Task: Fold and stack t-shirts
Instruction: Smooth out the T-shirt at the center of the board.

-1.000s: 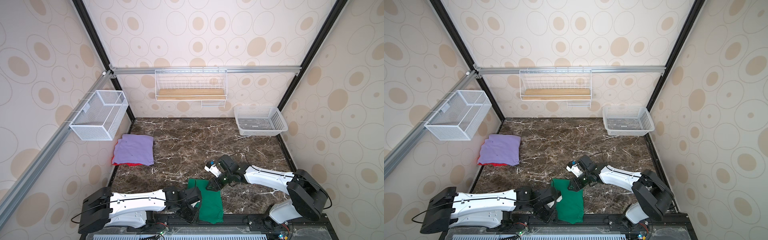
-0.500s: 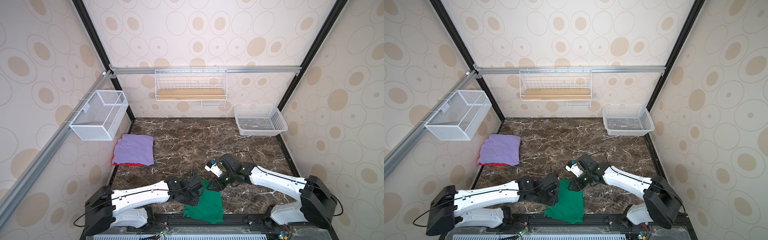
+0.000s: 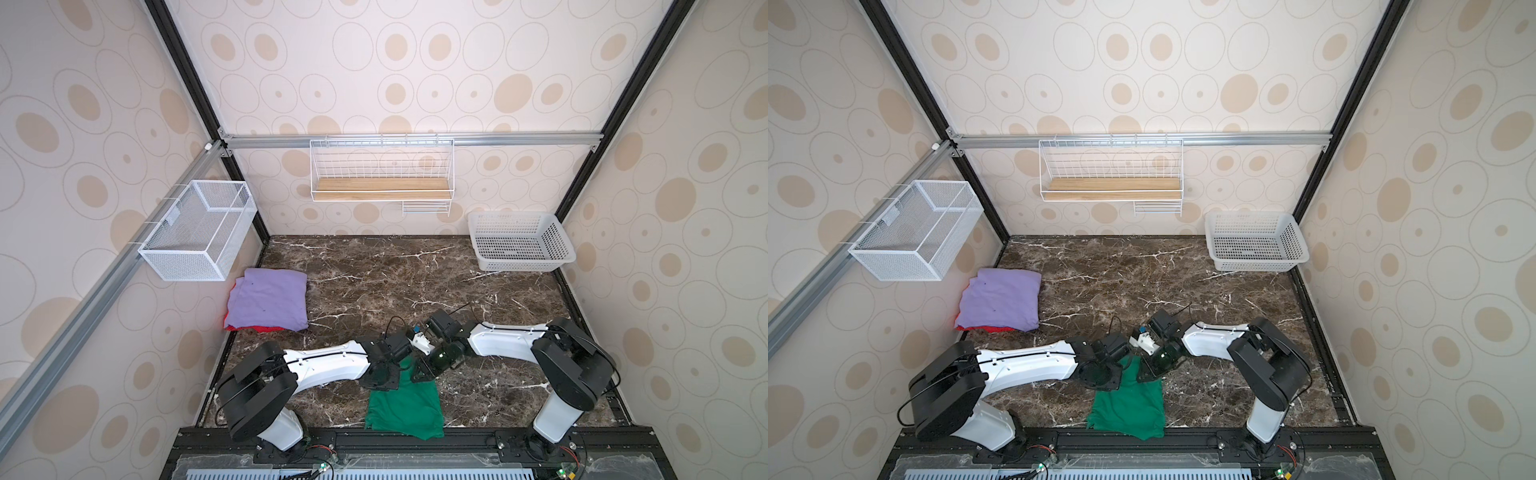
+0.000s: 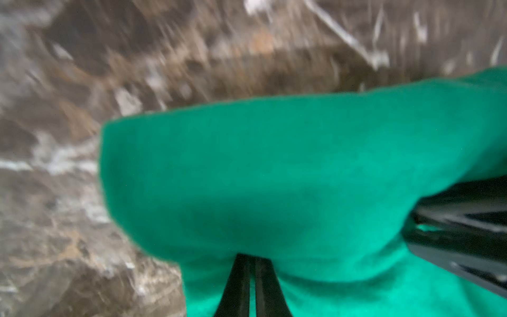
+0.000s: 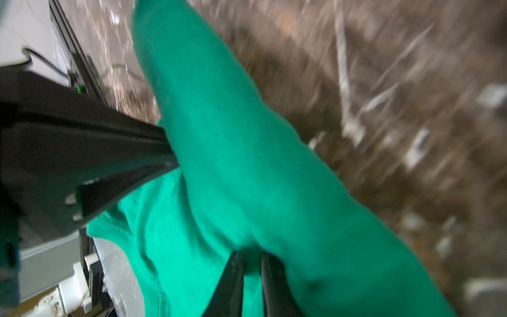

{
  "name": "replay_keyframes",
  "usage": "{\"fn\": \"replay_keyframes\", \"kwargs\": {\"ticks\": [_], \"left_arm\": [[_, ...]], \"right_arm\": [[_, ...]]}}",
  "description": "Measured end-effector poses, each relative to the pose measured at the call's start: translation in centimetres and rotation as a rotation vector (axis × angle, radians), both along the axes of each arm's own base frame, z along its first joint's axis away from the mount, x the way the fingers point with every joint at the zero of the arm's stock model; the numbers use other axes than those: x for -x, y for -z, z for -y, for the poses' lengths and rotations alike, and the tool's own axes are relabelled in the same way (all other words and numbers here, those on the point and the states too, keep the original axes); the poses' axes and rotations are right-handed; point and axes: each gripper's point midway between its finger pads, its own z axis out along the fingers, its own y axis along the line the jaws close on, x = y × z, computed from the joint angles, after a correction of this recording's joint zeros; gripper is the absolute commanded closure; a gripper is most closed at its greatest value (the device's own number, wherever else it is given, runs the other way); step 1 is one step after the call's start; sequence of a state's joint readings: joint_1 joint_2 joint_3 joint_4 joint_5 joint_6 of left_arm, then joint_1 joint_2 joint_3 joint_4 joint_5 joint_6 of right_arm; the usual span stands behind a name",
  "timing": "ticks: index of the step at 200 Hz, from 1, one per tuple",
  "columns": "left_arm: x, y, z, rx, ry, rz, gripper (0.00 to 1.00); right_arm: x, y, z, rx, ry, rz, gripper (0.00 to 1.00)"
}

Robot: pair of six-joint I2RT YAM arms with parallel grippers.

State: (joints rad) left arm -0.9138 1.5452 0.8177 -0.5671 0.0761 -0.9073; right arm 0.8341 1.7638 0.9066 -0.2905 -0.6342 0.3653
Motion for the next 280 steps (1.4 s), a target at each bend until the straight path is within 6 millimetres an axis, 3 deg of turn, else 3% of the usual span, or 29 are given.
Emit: {"fn": "replay_keyframes", "kwargs": {"ticks": [32, 52, 64, 78, 88, 109, 127, 142, 177, 233, 265, 280], "left_arm": [[-3.5, -0.3, 0.1, 0.031, -0.021, 0.035, 0.88], [-4.4, -0.8, 0.6, 0.046, 0.01, 0.045, 0.78], [-4.5, -1.7, 1.0, 0.065, 0.044, 0.051, 0.54], [-4.4, -3.5, 1.2, 0.102, 0.065, 0.073, 0.15], [-4.1, -5.4, 1.1, 0.133, 0.072, 0.101, 0.02], [-3.8, -9.3, 0.6, 0.206, 0.071, 0.182, 0.01], [-3.6, -10.6, 0.3, 0.233, 0.063, 0.216, 0.01], [-3.0, -9.1, -0.4, 0.206, 0.053, 0.187, 0.01], [-1.1, -4.2, -2.5, 0.106, 0.024, 0.08, 0.02], [-1.5, -2.3, -2.2, 0.088, 0.008, 0.063, 0.03], [-1.4, -0.6, -1.2, 0.095, 0.013, 0.007, 0.09], [-1.7, -0.6, 0.0, 0.142, 0.012, 0.006, 0.19]], "right_arm": [[-3.7, -0.4, -0.8, 0.03, 0.022, 0.076, 0.85], [-5.2, -1.2, -0.8, 0.068, 0.025, 0.132, 0.86], [-5.8, -1.9, -0.7, 0.085, 0.026, 0.161, 0.81], [-6.0, -3.1, -0.2, 0.096, 0.032, 0.19, 0.69], [-5.8, -4.4, 0.3, 0.094, 0.035, 0.214, 0.61], [-5.3, -7.9, 1.4, 0.053, 0.058, 0.285, 0.58], [-4.8, -9.6, 2.4, 0.031, 0.076, 0.325, 0.58], [-4.3, -9.1, 3.1, 0.052, 0.078, 0.319, 0.59], [-3.0, -5.9, 4.9, 0.148, 0.071, 0.25, 0.59], [-2.8, -5.5, 5.5, 0.178, 0.075, 0.246, 0.6], [-2.6, -5.3, 6.0, 0.202, 0.079, 0.236, 0.61], [-2.5, -5.1, 6.5, 0.224, 0.08, 0.23, 0.61]]}}
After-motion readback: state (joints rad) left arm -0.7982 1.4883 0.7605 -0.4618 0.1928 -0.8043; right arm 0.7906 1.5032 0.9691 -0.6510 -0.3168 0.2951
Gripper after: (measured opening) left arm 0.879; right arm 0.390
